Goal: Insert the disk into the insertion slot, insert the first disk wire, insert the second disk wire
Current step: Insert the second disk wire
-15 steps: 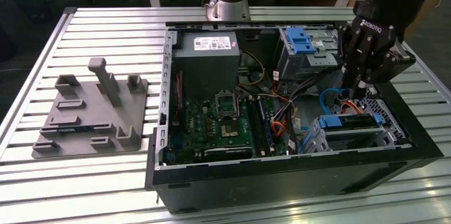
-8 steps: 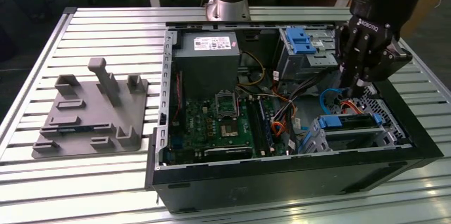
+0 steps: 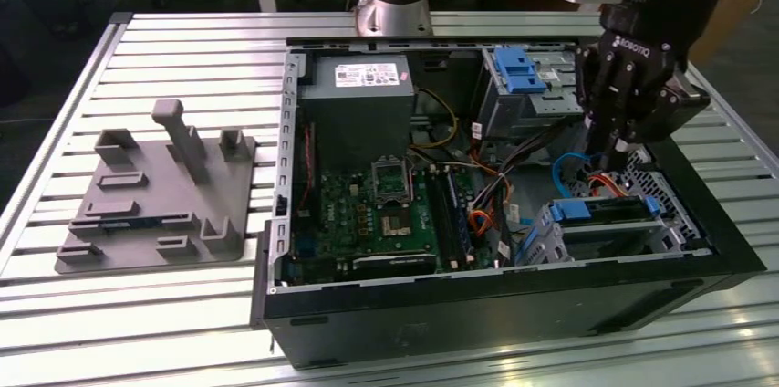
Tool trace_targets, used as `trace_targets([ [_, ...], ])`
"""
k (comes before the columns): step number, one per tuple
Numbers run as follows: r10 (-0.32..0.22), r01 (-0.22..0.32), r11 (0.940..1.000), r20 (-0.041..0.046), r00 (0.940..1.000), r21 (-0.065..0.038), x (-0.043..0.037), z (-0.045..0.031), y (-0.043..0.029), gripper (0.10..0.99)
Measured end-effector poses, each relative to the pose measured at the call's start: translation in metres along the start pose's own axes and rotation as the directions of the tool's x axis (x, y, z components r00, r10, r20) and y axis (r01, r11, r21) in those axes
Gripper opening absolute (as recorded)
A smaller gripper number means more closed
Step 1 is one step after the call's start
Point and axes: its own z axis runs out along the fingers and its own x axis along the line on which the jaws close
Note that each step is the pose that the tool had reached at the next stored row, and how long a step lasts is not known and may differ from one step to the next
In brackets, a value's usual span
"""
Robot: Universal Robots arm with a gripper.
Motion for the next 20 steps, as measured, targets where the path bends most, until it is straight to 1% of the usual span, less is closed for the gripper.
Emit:
trace_targets([
  [5, 0.000, 0.000, 1.0000, -0.0012, 1.0000, 0.000, -0.0016, 0.0000, 0.0010, 0.357],
  [6, 0.000, 0.000, 1.0000, -0.0013, 1.0000, 0.000, -0.0017, 0.0000, 0.0010, 0.341],
  [7, 0.000, 0.000, 1.0000, -0.0013, 1.0000, 0.000, -0.0018, 0.0000, 0.0010, 0.275],
  [9, 0.000, 0.000, 1.0000, -0.0013, 1.0000, 0.000, -0.0019, 0.0000, 0.0010, 0.275],
  [10, 0.000, 0.000, 1.0000, -0.0013, 1.0000, 0.000, -0.0019, -0.0001, 0.0010, 0.208],
  [15, 0.000, 0.000, 1.0000, -0.0015, 1.0000, 0.000, -0.0021, 0.0002, 0.0010, 0.208],
  [20, 0.000, 0.000, 1.0000, -0.0012, 1.0000, 0.000, -0.0027, 0.0022, 0.0003, 0.208],
])
